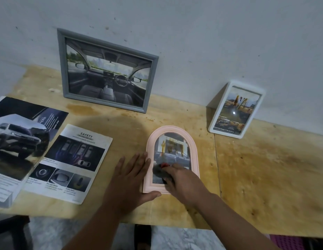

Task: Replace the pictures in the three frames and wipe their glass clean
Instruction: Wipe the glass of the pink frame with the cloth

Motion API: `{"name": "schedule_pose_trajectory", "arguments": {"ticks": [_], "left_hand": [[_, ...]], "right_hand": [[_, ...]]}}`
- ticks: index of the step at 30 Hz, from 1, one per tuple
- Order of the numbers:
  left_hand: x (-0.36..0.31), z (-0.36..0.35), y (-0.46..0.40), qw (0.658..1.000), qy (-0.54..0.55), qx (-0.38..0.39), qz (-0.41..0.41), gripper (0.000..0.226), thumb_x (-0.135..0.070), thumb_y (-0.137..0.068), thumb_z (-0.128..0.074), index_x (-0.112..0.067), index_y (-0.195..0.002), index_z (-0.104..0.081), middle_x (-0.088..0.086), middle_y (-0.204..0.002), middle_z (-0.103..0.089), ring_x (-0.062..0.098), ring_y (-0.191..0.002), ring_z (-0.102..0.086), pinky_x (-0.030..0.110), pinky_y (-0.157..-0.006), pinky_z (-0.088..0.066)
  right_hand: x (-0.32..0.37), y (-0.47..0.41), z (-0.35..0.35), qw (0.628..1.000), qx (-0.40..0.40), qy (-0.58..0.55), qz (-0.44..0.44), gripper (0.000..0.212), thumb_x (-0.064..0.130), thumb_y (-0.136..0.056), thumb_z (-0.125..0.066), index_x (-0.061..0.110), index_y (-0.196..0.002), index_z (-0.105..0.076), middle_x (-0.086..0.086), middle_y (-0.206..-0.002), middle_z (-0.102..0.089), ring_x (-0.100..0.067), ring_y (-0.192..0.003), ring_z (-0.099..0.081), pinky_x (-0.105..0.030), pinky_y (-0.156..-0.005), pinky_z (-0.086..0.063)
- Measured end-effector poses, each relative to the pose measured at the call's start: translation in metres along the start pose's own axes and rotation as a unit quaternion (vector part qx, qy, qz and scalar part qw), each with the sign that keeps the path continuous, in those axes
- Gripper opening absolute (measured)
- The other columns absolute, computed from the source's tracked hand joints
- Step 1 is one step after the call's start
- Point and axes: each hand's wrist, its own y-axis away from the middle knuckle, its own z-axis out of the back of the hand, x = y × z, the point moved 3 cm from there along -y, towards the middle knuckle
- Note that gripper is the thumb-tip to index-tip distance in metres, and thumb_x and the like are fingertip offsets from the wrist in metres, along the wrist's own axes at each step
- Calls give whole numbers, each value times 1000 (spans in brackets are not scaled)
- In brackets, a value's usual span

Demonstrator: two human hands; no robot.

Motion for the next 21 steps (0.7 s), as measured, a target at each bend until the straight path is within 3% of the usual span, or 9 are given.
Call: {"name": "schedule_pose_trajectory", "arguments": {"ticks": [2, 4, 6, 8, 10, 13, 16, 19, 21], "left_hand": [[0, 1, 0, 1000, 5, -6, 0, 108, -92, -82, -44, -14, -157, -42, 5, -169, -28, 26, -156, -28, 63, -120, -28], [1, 2, 0, 1000, 9, -15, 0, 108, -92, -82, -44, -14, -156, -43, 5, -168, -29, 26, -155, -29, 63, -120, -29], [1, 2, 0, 1000, 12, -23, -2, 107, -91, -81, -47, -13, -155, -45, 5, -168, -31, 25, -155, -31, 63, -119, -28], [1, 1, 0, 1000, 9, -21, -1, 107, -91, -81, -47, -14, -156, -44, 5, -168, -30, 25, -155, -30, 62, -120, -28], [0, 0, -1, 1000, 5, -13, 1, 108, -92, -81, -45, -14, -156, -43, 5, -169, -28, 25, -156, -28, 62, -120, -26], [-1, 0, -1, 1000, 5, -6, 5, 109, -93, -82, -42, -14, -157, -42, 5, -169, -27, 25, -156, -27, 62, -121, -26], [-1, 1, -1, 1000, 5, -6, 6, 109, -93, -82, -42, -14, -157, -42, 5, -169, -27, 25, -156, -27, 62, -121, -26], [0, 1, -1, 1000, 9, -8, 6, 108, -93, -82, -43, -14, -156, -43, 5, -168, -29, 25, -155, -29, 63, -120, -27], [0, 0, -2, 1000, 10, -6, 6, 108, -92, -82, -43, -14, -156, -43, 5, -169, -28, 25, -155, -29, 63, -120, -27]], "right_hand": [[-6, 0, 9, 995, 41, -94, -16, 33, 26, -101, -53, 29, -131, -63, 1, -116, -69, -19, -94, -68, -35, -79, -55], [-12, -12, 25, 962, 38, -260, -69, 20, 23, -103, -56, 26, -118, -68, 0, -99, -73, -8, -69, -68, -29, -64, -56], [-19, -33, 41, 907, -44, -396, -140, 15, 17, -102, -59, 18, -117, -63, -6, -94, -70, -9, -58, -62, -27, -53, -53], [-25, -55, 47, 877, -124, -425, -185, 16, 17, -100, -62, 13, -115, -57, -11, -95, -69, -20, -69, -65, -36, -62, -56], [-28, -70, 44, 908, -152, -343, -187, 18, 24, -99, -64, 14, -112, -56, -7, -99, -67, -25, -83, -66, -40, -75, -55], [-25, -69, 35, 972, -162, -86, -147, 31, 35, -100, -57, 25, -129, -55, -4, -123, -51, -30, -92, -63, -39, -78, -54], [-21, -59, 28, 974, -206, 4, -98, 37, 40, -104, -47, 32, -139, -53, -1, -133, -46, -27, -101, -63, -39, -71, -57], [-23, -56, 18, 981, -158, 67, -86, 56, 55, -101, -47, 27, -150, -44, -5, -140, -43, -27, -111, -59, -40, -78, -57], [-24, -58, 15, 984, -119, 100, -87, 58, 47, -102, -47, 22, -154, -37, -10, -140, -44, -31, -109, -60, -40, -80, -55]]}}
